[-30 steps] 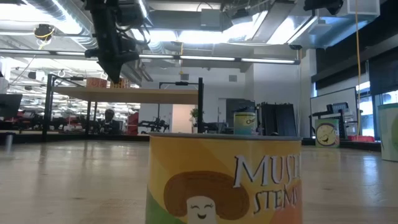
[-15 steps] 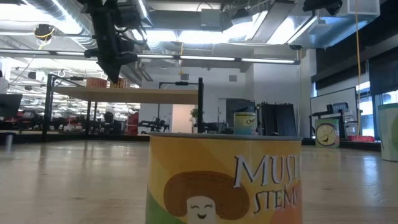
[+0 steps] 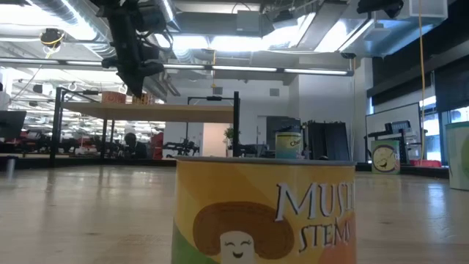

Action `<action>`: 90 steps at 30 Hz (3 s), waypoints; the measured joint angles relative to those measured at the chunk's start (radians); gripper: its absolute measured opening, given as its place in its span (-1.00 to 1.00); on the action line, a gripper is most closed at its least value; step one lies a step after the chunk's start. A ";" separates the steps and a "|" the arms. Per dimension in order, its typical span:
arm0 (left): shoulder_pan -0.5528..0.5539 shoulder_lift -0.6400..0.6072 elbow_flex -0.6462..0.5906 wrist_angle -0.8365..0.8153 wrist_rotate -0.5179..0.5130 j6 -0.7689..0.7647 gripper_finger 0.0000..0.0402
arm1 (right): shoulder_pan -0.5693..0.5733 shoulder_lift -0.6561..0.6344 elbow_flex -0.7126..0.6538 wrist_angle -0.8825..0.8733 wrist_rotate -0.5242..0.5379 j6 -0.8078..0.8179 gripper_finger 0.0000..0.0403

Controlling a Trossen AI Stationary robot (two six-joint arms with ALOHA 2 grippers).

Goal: Pick and place cans onto a shelf
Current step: Put the canned black beans on the shelf, then put the top canned cherries on the shelf

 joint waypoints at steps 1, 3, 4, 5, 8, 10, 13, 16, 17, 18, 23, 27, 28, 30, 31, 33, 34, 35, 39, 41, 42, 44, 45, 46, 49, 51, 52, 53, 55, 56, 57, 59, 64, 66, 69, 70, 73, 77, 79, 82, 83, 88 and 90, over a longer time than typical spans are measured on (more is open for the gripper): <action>0.000 0.000 0.000 -0.001 0.001 0.005 -1.00 | 0.000 0.000 0.000 0.000 0.000 0.000 -0.57; -0.009 -0.002 0.000 -0.002 0.004 0.005 -1.00 | 0.000 0.000 0.000 0.000 0.000 0.000 -0.57; -0.016 -0.005 0.000 -0.002 0.004 0.003 -1.00 | 0.000 0.000 0.000 0.000 0.000 0.000 -0.57; -0.026 -0.010 0.005 -0.009 0.005 -0.002 -1.00 | 0.000 0.000 0.000 0.000 0.000 0.000 -0.57; -0.064 -0.036 0.043 -0.041 0.016 -0.019 -1.00 | 0.000 0.000 0.000 0.000 0.000 0.000 -0.57; -0.101 -0.051 0.087 -0.081 0.042 -0.034 -1.00 | 0.000 0.000 0.000 0.000 0.000 0.000 -0.57; -0.165 -0.065 0.172 -0.146 0.132 -0.074 -1.00 | 0.000 0.000 0.000 0.000 0.000 0.004 -0.57; -0.229 -0.076 0.255 -0.181 0.239 -0.094 -1.00 | 0.000 -0.001 0.000 0.000 0.000 0.004 -0.57; -0.253 -0.075 0.278 -0.184 0.260 -0.119 -1.00 | 0.000 -0.001 0.000 0.000 0.000 0.004 -0.57; -0.279 -0.073 0.300 -0.187 0.273 -0.154 -1.00 | 0.000 -0.001 0.000 0.000 0.002 0.004 -0.57; -0.389 -0.073 0.369 -0.202 0.366 -0.291 -0.94 | 0.000 -0.001 0.000 -0.002 0.026 -0.003 -0.57; -0.462 -0.073 0.384 -0.203 0.456 -0.398 -0.82 | 0.000 -0.007 0.000 -0.003 0.025 -0.029 -0.57; -0.478 -0.073 0.384 -0.203 0.492 -0.421 -0.80 | 0.000 -0.008 0.000 -0.003 0.022 -0.029 -0.57; -0.509 -0.070 0.384 -0.203 0.531 -0.464 -0.76 | 0.000 -0.008 0.000 -0.006 0.018 -0.028 -0.57; -0.526 -0.065 0.384 -0.203 0.533 -0.478 -0.75 | 0.000 -0.008 0.000 -0.011 0.018 -0.032 -0.57; -0.561 -0.056 0.383 -0.205 0.530 -0.498 -0.74 | 0.000 -0.007 0.000 -0.029 0.017 -0.049 -0.57; -0.580 -0.055 0.382 -0.206 0.528 -0.499 -0.74 | 0.000 -0.008 0.000 -0.044 0.016 -0.054 -0.57; -0.599 -0.052 0.383 -0.205 0.529 -0.500 -0.74 | 0.000 -0.008 0.000 -0.054 0.016 -0.057 -0.57; -0.669 -0.030 0.381 -0.200 0.532 -0.499 -0.75 | 0.000 -0.014 0.000 -0.071 0.014 -0.122 -0.57; -0.701 -0.015 0.384 -0.185 0.530 -0.499 -0.74 | 0.000 -0.016 0.000 -0.065 0.001 -0.130 -0.57; -0.715 -0.011 0.383 -0.190 0.530 -0.498 -0.74 | 0.000 -0.017 0.000 -0.057 -0.002 -0.129 -0.57; -0.735 0.000 0.383 -0.195 0.532 -0.498 -0.74 | 0.000 -0.009 0.000 -0.053 -0.002 -0.130 -0.57; -0.742 0.003 0.383 -0.189 0.530 -0.493 -0.74 | 0.000 0.001 0.000 -0.053 -0.002 -0.130 -0.57; -0.749 0.005 0.383 -0.196 0.527 -0.490 -0.75 | 0.000 0.014 0.000 -0.051 -0.003 -0.129 -0.57; -0.762 0.003 0.383 -0.195 0.503 -0.481 -0.75 | 0.000 0.055 0.000 -0.022 -0.010 -0.114 -0.57; -0.766 0.001 0.383 -0.198 0.476 -0.479 -0.75 | 0.000 0.088 0.009 -0.010 -0.014 -0.100 -0.57; -0.766 -0.003 0.383 -0.199 0.464 -0.477 -0.75 | 0.000 0.111 0.021 -0.009 -0.018 -0.093 -0.57; -0.765 -0.010 0.383 -0.198 0.453 -0.466 -0.76 | 0.000 0.137 0.037 -0.009 -0.018 -0.078 -0.57; -0.764 -0.029 0.383 -0.200 0.441 -0.435 -0.76 | 0.000 0.199 0.075 -0.008 -0.018 -0.072 -0.57; -0.764 -0.036 0.383 -0.200 0.441 -0.416 -0.76 | 0.000 0.232 0.097 -0.009 -0.018 -0.076 -0.57; -0.764 -0.042 0.383 -0.199 0.441 -0.400 -0.76 | 0.000 0.269 0.124 -0.009 -0.018 -0.080 -0.57; -0.764 -0.049 0.383 -0.200 0.440 -0.372 -0.76 | 0.000 0.349 0.189 -0.007 -0.017 -0.078 -0.57; -0.743 -0.092 0.383 -0.217 0.414 -0.345 -0.76 | -0.014 0.567 0.379 -0.068 -0.021 -0.075 -0.57; -0.734 -0.108 0.383 -0.245 0.389 -0.339 -0.76 | -0.031 0.653 0.466 -0.122 -0.030 -0.041 -0.57; -0.716 -0.138 0.383 -0.308 0.307 -0.308 -0.76 | -0.075 0.778 0.585 -0.213 -0.040 0.041 -0.57; -0.708 -0.151 0.383 -0.322 0.271 -0.308 -0.76 | -0.092 0.816 0.618 -0.243 -0.039 0.060 -0.57; -0.684 -0.195 0.383 -0.352 0.190 -0.309 -0.76 | -0.141 0.913 0.702 -0.313 -0.041 0.106 -0.57; -0.649 -0.242 0.383 -0.351 0.158 -0.309 -0.76 | -0.202 1.021 0.772 -0.347 -0.090 0.169 -0.57; -0.632 -0.262 0.383 -0.350 0.154 -0.309 -0.76 | -0.230 1.064 0.788 -0.351 -0.110 0.223 -0.57; -0.611 -0.287 0.383 -0.346 0.151 -0.310 -0.76 | -0.260 1.118 0.793 -0.352 -0.116 0.242 -0.57; -0.605 -0.293 0.383 -0.342 0.145 -0.312 -0.76 | -0.268 1.134 0.793 -0.355 -0.115 0.239 -0.57; -0.590 -0.310 0.383 -0.341 0.129 -0.314 -0.76 | -0.299 1.209 0.793 -0.357 -0.115 0.234 -0.57; -0.587 -0.312 0.383 -0.340 0.129 -0.314 -0.76 | -0.310 1.240 0.793 -0.357 -0.115 0.231 -0.57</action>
